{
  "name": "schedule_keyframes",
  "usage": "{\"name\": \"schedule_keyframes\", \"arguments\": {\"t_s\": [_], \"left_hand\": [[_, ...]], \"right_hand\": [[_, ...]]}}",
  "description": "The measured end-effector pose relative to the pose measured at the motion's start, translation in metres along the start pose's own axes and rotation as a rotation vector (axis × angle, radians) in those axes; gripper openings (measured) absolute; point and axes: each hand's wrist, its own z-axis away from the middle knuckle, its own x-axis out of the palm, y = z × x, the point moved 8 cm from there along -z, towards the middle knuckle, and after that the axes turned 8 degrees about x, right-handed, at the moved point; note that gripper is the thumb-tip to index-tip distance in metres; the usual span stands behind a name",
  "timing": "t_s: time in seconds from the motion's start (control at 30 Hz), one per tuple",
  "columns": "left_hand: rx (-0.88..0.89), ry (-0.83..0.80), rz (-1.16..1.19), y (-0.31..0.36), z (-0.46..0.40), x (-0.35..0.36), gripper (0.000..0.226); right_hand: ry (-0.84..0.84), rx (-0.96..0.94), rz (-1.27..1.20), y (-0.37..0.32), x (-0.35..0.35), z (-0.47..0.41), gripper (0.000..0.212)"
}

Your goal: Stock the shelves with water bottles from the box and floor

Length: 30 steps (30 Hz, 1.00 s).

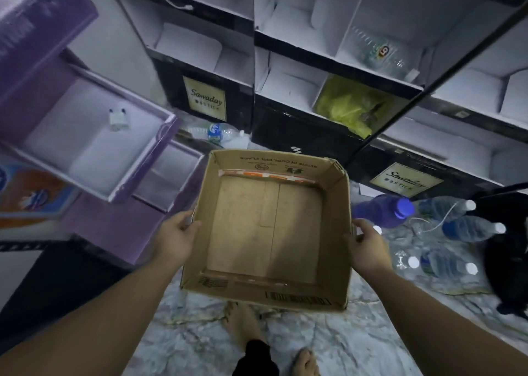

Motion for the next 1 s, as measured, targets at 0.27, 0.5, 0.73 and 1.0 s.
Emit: {"name": "schedule_keyframes", "arguments": {"t_s": [0.27,0.5,0.73,1.0], "left_hand": [[0.087,-0.014,-0.095,0.014,-0.118,0.034,0.028],[0.056,-0.094,-0.192,0.008,-0.2,0.085,0.024],[0.032,-0.211,-0.251,-0.015,-0.224,0.127,0.03],[0.057,-0.327,-0.342,0.01,-0.205,0.125,0.059]], "right_hand": [[0.033,0.058,0.004,-0.024,0.044,-0.071,0.036],[0.0,0.096,0.0,-0.025,0.087,-0.139,0.04],[-0.143,0.166,-0.007,-0.012,0.117,-0.161,0.049],[-0.191,0.155,0.034,-0.037,0.091,-0.15,0.07]]}}
